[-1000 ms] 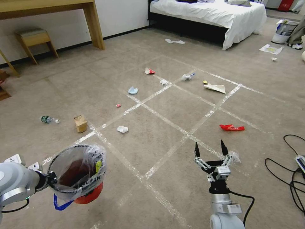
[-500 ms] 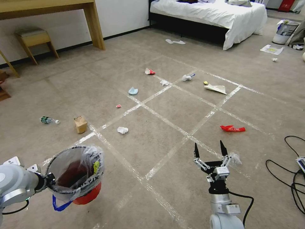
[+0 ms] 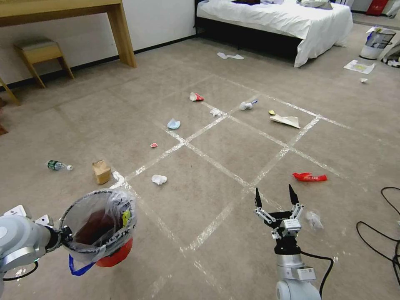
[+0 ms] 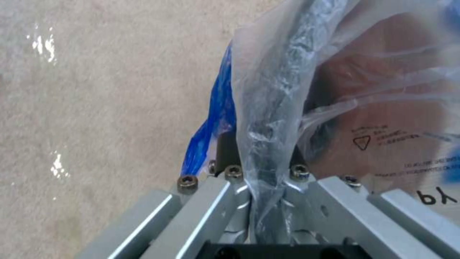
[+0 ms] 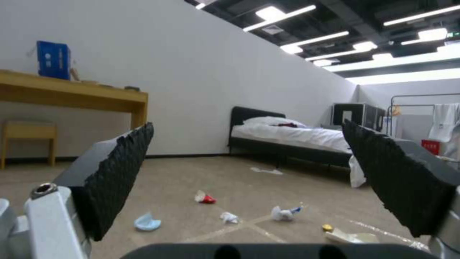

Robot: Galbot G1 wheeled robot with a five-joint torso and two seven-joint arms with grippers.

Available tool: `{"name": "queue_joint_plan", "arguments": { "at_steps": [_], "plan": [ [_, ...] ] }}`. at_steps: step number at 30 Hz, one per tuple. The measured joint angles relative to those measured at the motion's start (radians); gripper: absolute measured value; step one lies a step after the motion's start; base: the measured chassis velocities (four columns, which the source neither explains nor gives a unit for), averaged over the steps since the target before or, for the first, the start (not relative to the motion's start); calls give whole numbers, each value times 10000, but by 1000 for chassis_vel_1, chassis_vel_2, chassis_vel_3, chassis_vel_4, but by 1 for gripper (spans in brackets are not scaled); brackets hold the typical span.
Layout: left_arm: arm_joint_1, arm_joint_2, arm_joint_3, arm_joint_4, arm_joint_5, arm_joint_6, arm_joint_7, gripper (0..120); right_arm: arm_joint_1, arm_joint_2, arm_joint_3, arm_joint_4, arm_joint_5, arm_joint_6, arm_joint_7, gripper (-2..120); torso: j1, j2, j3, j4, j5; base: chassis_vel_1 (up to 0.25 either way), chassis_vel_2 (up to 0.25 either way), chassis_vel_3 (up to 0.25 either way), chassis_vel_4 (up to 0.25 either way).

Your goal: Pick up the trash bin and place the garbage on the floor into it.

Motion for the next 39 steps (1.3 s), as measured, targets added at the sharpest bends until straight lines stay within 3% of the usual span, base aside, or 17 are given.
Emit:
{"name": "queue_joint_plan", "arguments": {
  "at_steps": [39],
  "plan": [
    [-168,232,-49,431,416,-7,439,1,30,109,36,-78,-97,69,14,100,0,0,-1,-3,-1,-149,151,156,-151]
  ]
}}
